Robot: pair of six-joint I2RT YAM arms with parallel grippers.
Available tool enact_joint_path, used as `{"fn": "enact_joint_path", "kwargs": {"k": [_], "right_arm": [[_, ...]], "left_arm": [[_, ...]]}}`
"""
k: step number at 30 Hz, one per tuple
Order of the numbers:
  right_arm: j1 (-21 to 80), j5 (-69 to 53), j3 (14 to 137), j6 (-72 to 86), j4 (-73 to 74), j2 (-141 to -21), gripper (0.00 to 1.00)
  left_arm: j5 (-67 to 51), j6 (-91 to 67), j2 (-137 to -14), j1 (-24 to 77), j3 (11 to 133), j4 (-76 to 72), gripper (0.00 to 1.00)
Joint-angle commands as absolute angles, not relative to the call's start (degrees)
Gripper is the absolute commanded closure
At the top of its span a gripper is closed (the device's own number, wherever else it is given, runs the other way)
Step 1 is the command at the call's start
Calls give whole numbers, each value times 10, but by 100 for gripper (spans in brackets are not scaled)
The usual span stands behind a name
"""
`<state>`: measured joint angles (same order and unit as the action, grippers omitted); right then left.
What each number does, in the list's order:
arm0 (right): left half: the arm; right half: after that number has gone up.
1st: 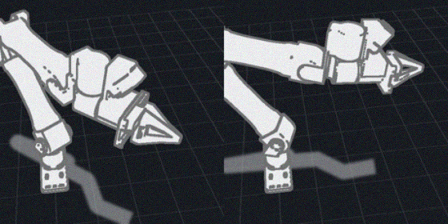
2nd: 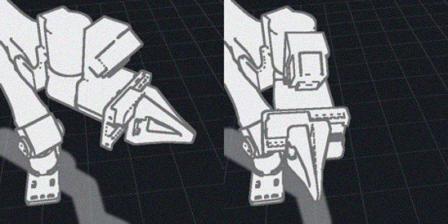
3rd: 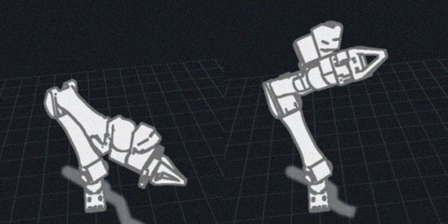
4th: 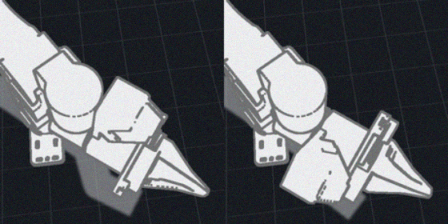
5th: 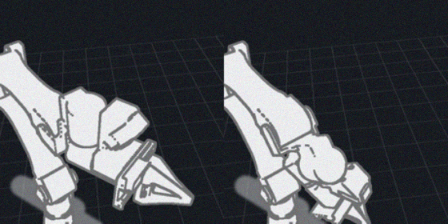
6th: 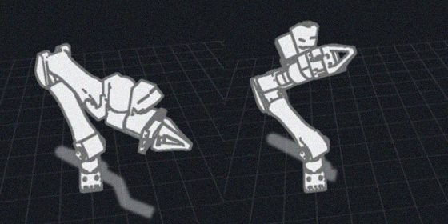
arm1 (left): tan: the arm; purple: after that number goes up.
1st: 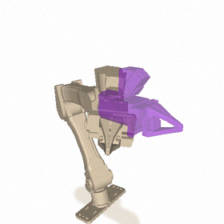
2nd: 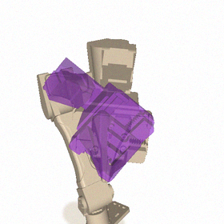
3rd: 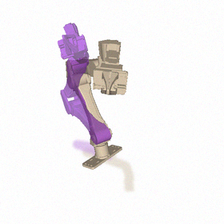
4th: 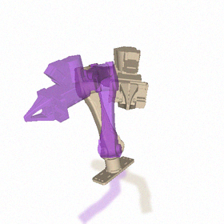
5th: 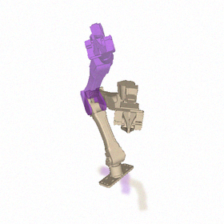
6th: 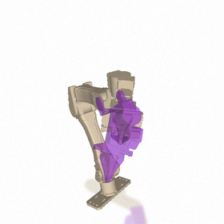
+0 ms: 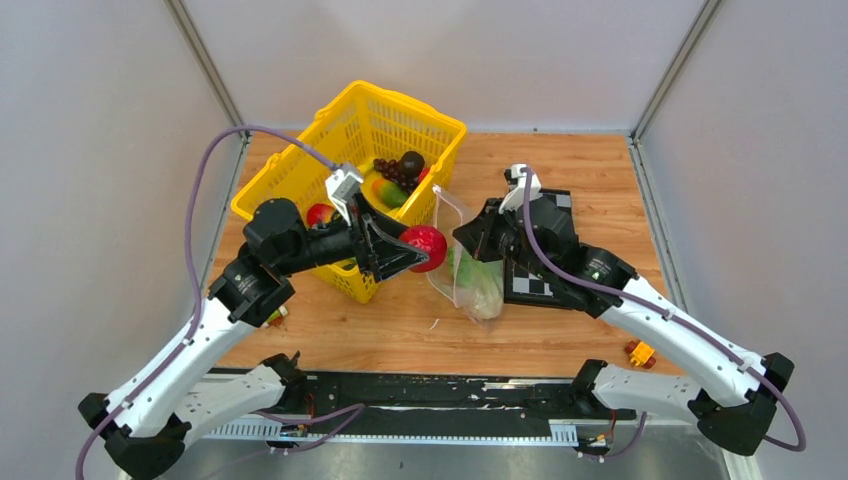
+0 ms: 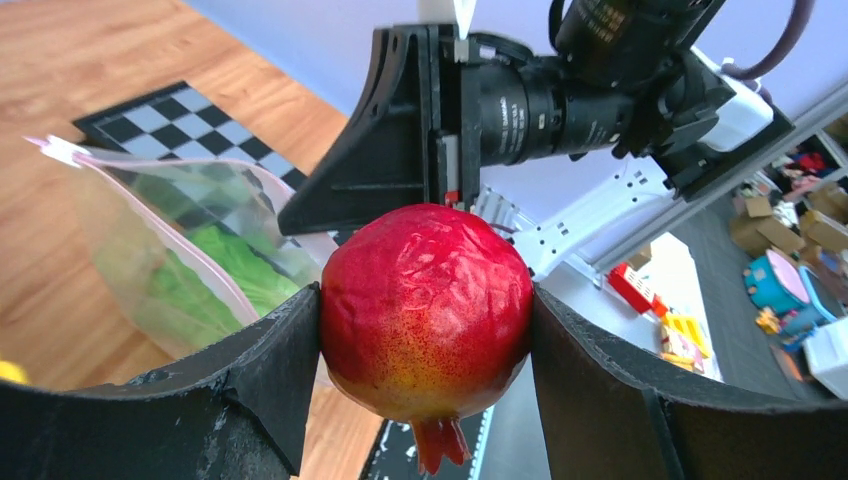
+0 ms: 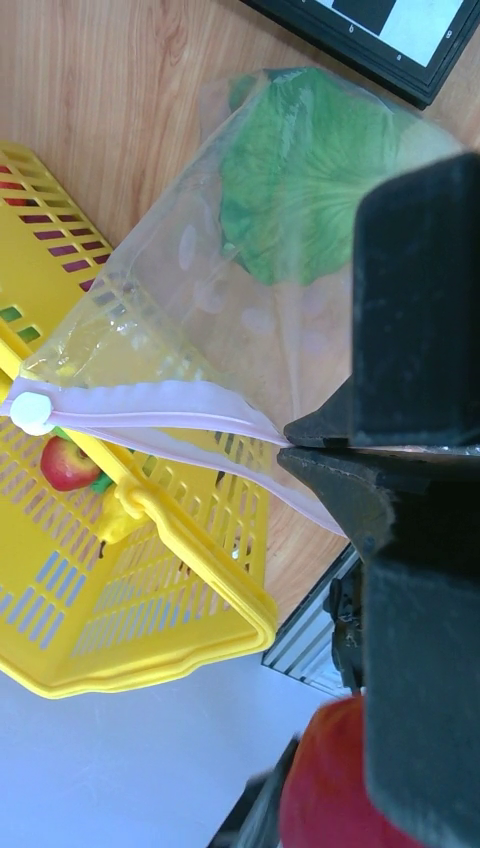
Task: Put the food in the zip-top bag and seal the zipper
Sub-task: Place the fake fruit in the zipper food storage bag.
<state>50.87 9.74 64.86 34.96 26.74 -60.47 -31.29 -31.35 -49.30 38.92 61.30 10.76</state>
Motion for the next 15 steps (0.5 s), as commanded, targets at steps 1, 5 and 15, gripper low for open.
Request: {"fn": "enact_joint_path", "kwargs": {"k": [1, 5, 15], "right_arm": [[512, 125, 646, 361, 233, -576, 100], [512, 124, 635, 366, 226, -564, 100], [512, 127, 626, 367, 229, -553, 100]], "left_arm": [[-294, -328, -507, 423, 589, 37, 71], [-275, -328, -523, 450, 562, -5, 71], [-177, -236, -569, 490, 564, 59, 72]]}}
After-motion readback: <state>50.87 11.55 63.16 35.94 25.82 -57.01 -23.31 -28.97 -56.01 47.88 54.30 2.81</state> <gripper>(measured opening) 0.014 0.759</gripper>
